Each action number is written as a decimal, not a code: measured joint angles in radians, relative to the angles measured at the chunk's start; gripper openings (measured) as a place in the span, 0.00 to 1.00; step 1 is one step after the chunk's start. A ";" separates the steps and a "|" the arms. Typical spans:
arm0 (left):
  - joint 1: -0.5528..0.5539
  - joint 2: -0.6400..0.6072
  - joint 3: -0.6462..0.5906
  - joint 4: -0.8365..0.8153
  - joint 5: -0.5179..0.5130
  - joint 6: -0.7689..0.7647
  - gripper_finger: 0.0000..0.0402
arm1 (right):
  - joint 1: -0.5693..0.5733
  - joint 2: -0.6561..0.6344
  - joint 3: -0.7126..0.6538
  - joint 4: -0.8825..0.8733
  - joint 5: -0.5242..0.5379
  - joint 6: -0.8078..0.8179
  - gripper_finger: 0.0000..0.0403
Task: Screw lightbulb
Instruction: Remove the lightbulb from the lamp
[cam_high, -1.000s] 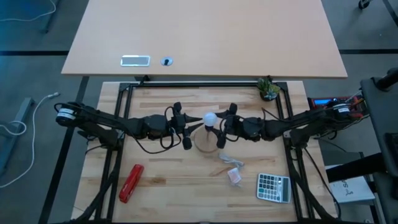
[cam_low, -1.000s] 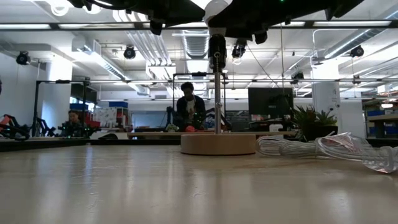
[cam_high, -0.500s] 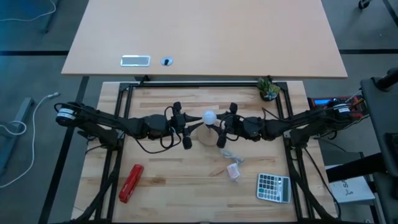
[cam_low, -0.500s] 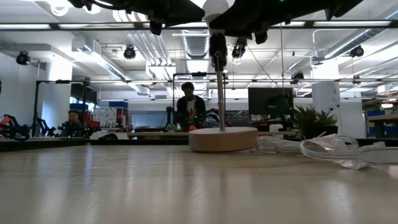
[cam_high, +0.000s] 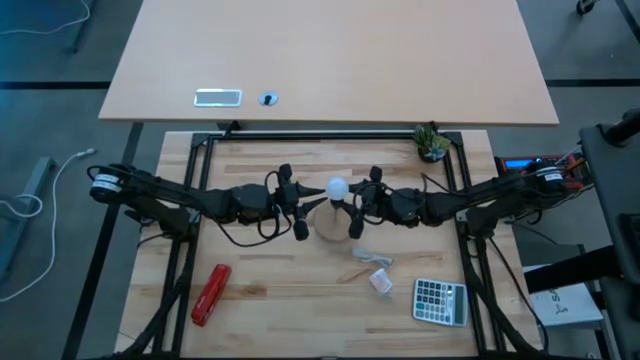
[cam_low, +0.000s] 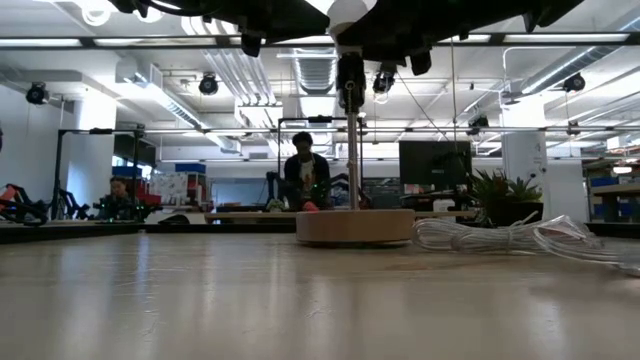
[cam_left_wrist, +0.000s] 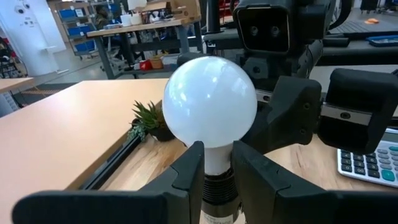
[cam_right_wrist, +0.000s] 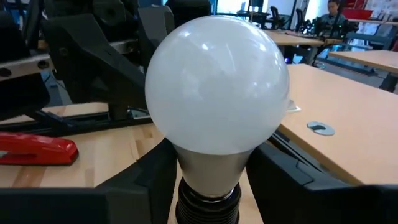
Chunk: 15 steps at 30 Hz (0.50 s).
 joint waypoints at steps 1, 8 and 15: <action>0.000 0.000 0.000 -0.001 0.000 0.000 0.19 | 0.000 0.000 0.000 -0.005 0.000 -0.001 0.43; 0.000 0.000 0.000 0.000 0.000 0.000 0.19 | 0.003 -0.004 0.001 -0.037 0.004 -0.012 0.48; 0.000 0.000 0.000 -0.007 -0.001 0.000 0.19 | 0.005 -0.006 0.002 -0.078 0.003 -0.023 0.48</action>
